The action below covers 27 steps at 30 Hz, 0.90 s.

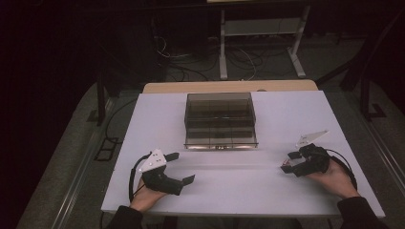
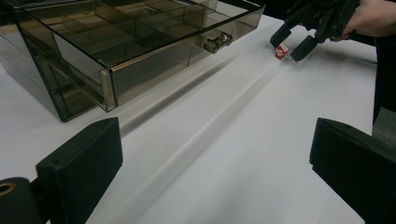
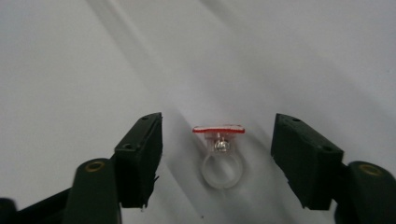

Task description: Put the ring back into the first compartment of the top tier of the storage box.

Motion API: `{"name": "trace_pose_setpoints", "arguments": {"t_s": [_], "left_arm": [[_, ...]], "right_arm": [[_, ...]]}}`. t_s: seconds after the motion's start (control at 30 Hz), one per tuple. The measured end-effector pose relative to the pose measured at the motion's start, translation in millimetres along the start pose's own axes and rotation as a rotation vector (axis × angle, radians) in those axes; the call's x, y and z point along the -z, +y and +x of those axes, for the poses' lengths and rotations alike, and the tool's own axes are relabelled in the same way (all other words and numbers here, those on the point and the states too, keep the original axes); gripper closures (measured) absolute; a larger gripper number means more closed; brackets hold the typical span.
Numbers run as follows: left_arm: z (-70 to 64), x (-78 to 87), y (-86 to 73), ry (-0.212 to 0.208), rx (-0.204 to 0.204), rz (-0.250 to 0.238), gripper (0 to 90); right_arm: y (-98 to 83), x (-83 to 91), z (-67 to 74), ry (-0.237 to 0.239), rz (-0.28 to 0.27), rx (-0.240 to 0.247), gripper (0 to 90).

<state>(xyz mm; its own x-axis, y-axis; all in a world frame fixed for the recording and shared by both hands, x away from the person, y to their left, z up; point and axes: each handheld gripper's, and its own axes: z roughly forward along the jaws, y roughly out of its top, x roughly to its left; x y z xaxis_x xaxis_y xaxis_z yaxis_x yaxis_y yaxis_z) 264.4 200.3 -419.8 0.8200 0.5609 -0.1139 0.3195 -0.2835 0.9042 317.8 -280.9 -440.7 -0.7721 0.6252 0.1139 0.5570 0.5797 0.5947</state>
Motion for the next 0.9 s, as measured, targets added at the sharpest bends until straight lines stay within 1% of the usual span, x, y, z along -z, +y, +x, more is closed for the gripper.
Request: {"name": "trace_pose_setpoints", "arguments": {"t_s": [0.17, 0.5, 0.63, 0.9], "left_arm": [[-0.1, 0.1, 0.0, -0.001, 0.0, -0.001, 1.9], [0.0, 0.4, -0.3, -0.003, -0.001, 0.004, 2.0], [-0.2, 0.5, -0.5, -0.004, 0.0, 0.0, 2.1], [0.1, 1.0, -0.4, -0.01, -0.002, -0.002, 2.1]], "right_arm": [[-3.9, 0.1, 0.2, -0.009, -0.014, 0.006, 43.8], [-2.9, -0.8, 1.8, -0.021, -0.028, 0.023, 57.5], [-3.3, -0.4, 1.6, -0.017, -0.03, 0.028, 65.0], [-3.5, 0.1, 0.6, -0.021, -0.024, 0.021, 70.0]]}}
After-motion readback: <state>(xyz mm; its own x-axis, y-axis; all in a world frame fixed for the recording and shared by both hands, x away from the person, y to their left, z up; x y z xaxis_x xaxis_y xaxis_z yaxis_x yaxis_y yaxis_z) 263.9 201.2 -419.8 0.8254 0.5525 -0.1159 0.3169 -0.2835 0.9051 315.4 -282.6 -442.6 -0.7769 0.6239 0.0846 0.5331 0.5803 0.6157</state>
